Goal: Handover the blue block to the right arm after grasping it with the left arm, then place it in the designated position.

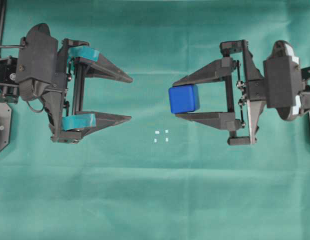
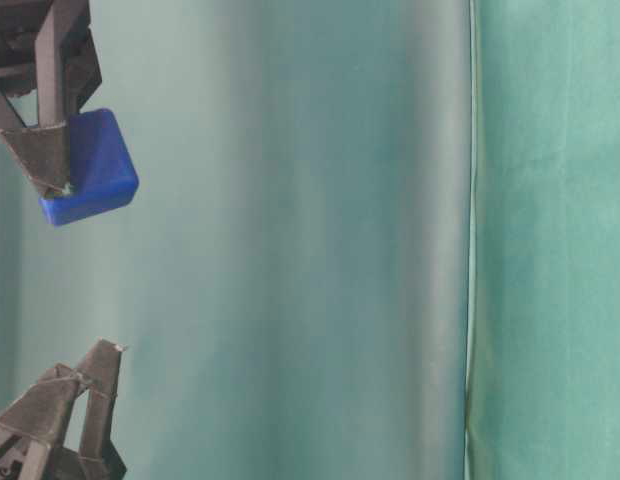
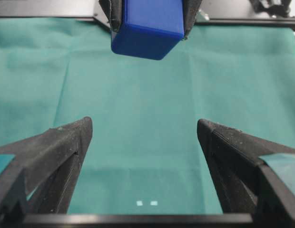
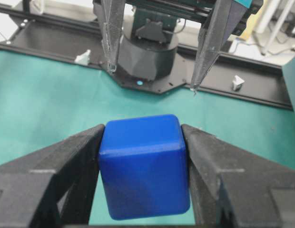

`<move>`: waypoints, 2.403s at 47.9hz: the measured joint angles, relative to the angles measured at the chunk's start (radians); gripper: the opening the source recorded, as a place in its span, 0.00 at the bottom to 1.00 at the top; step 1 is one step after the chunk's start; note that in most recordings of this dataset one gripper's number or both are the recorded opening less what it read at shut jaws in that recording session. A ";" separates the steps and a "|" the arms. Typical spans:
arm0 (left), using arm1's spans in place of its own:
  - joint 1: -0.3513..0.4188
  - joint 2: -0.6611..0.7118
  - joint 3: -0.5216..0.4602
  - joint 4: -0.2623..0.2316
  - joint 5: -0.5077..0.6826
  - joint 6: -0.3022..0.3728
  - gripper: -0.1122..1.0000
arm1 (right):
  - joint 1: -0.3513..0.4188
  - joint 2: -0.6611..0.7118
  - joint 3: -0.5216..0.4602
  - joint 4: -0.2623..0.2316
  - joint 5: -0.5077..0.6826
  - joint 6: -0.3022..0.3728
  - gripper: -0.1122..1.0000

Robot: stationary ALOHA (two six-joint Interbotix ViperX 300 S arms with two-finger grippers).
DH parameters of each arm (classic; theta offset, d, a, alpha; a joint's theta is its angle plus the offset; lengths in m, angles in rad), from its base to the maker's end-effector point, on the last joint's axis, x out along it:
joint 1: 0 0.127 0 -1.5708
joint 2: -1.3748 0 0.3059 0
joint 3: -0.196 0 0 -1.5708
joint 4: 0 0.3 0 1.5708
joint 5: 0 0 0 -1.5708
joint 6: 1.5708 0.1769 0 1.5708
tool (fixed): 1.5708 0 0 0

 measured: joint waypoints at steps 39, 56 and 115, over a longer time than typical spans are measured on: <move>0.000 0.000 0.000 0.000 0.000 0.000 0.99 | 0.000 0.000 0.000 0.000 0.006 0.002 0.57; 0.000 0.002 0.000 -0.002 0.000 0.000 0.99 | 0.018 0.000 0.000 0.041 0.069 0.005 0.57; 0.000 0.000 0.000 0.000 0.000 0.000 0.99 | 0.103 0.012 0.002 0.167 0.341 0.002 0.57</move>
